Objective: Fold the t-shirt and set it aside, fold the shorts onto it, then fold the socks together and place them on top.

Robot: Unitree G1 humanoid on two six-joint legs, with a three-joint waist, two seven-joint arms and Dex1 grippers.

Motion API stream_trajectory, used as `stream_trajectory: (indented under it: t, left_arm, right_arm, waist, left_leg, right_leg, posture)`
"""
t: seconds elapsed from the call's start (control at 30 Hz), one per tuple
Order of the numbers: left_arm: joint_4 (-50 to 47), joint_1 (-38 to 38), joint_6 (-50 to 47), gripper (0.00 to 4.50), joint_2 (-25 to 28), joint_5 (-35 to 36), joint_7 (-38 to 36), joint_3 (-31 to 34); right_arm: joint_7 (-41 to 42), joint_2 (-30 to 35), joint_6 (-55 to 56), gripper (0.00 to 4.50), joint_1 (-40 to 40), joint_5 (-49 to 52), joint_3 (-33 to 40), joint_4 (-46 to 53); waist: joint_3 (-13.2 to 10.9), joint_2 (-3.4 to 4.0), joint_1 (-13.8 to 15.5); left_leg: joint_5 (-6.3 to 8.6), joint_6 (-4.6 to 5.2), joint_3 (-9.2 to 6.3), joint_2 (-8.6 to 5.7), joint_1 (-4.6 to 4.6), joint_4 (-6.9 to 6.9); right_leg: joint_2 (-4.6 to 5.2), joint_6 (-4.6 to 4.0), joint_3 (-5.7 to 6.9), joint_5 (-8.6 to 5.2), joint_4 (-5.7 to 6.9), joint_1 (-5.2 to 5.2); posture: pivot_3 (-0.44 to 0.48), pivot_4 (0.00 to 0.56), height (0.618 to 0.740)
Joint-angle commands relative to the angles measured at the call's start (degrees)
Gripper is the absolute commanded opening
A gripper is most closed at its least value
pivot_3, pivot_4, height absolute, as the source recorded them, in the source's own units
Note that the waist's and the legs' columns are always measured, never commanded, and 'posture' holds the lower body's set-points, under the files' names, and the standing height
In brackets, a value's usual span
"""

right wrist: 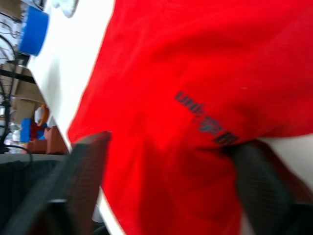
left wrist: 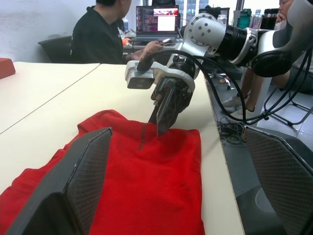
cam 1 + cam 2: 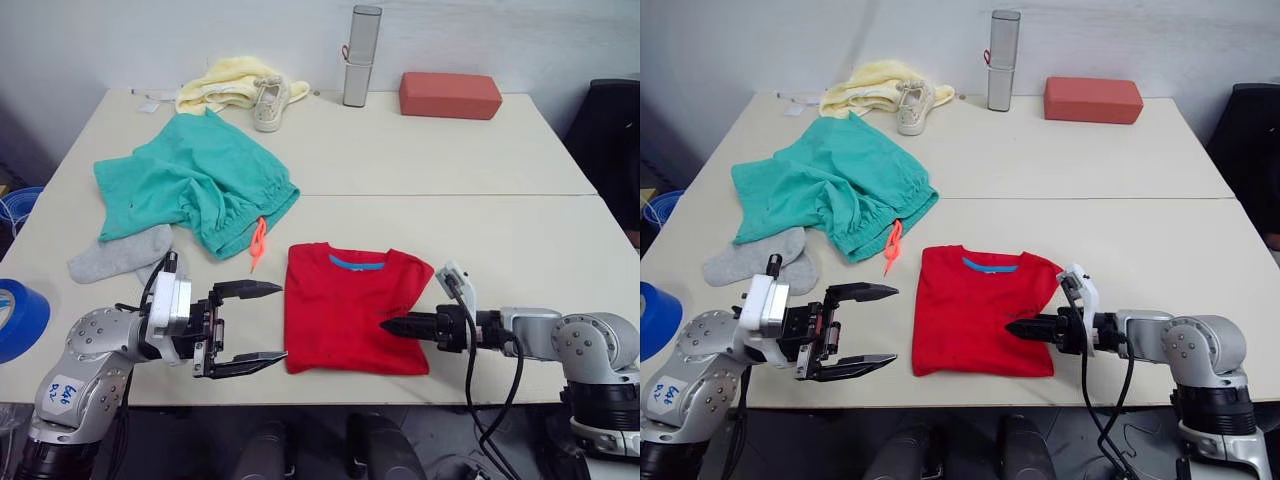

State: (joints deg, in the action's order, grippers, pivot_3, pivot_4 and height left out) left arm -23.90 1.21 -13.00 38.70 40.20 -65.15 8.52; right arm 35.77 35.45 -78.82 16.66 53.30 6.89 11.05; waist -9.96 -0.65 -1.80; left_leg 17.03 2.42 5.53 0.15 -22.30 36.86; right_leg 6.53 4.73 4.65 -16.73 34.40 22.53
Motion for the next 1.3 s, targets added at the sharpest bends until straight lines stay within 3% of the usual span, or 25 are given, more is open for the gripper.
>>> stream_trajectory:
  t: [0.03,0.23,0.47,0.8,1.03,1.3]
  left_arm:
    - [-0.6,0.2,1.4,4.5,-0.1,-0.2,0.2,1.2]
    - [-0.7,0.2,1.7,4.5,-0.7,-0.7,1.0,0.4]
    - [-0.1,1.4,1.4,4.5,-1.1,-0.8,1.3,-0.5]
    - [2.1,2.7,2.5,4.5,-2.4,-2.2,0.6,-1.4]
    - [3.4,3.8,3.1,4.5,-2.9,-2.5,-0.6,-2.4]
    - [4.6,5.5,3.0,4.5,-2.5,-2.5,-1.3,-2.4]
  right_arm:
    - [-1.1,-0.1,-0.5,2.13,-3.2,-3.5,-5.9,-0.6]
    - [-1.8,-1.1,0.4,0.03,-3.6,-4.7,-4.7,0.2]
    - [0.3,3.7,-0.5,0.03,-4.1,-3.6,1.7,0.3]
    - [8.5,22.4,5.9,0.03,-8.5,-7.4,12.6,-11.2]
    - [13.8,30.0,15.5,0.03,-6.7,-15.3,12.5,-26.0]
    - [18.8,34.2,25.3,0.03,1.6,-24.8,8.2,-42.5]
  waist:
    - [0.0,0.0,0.0]
    - [0.0,-0.01,0.1]
    - [0.0,0.07,0.5]
    - [-0.1,0.24,3.1]
    - [-0.2,0.48,3.0]
    - [-0.2,0.59,2.9]
  left_leg:
    - [0.0,-0.01,0.0,0.0,0.0,-0.03]
    - [-0.04,-0.1,0.01,-0.01,0.0,-0.35]
    - [-0.07,-0.11,0.0,-0.03,-0.02,-0.42]
    - [-0.03,0.18,0.04,-0.32,-0.23,-0.34]
    - [-0.27,0.31,0.06,-0.31,-0.25,-0.34]
    - [-0.42,0.28,0.1,-0.31,-0.22,-0.34]
  right_leg:
    - [0.0,-0.01,0.0,-0.01,0.0,0.02]
    - [0.0,-0.07,0.03,-0.05,-0.12,0.08]
    - [-0.01,-0.07,0.09,-0.05,-0.21,0.06]
    - [0.18,0.11,0.05,0.06,-0.62,0.02]
    - [0.14,0.17,0.09,0.08,-0.6,0.04]
    - [0.12,0.36,0.06,0.18,-0.54,0.06]
  posture:
    - [0.0,0.15,0.74]
    - [0.0,0.15,0.74]
    - [0.0,0.15,0.74]
    - [0.0,0.15,0.74]
    - [0.0,0.15,0.74]
    - [0.0,0.15,0.74]
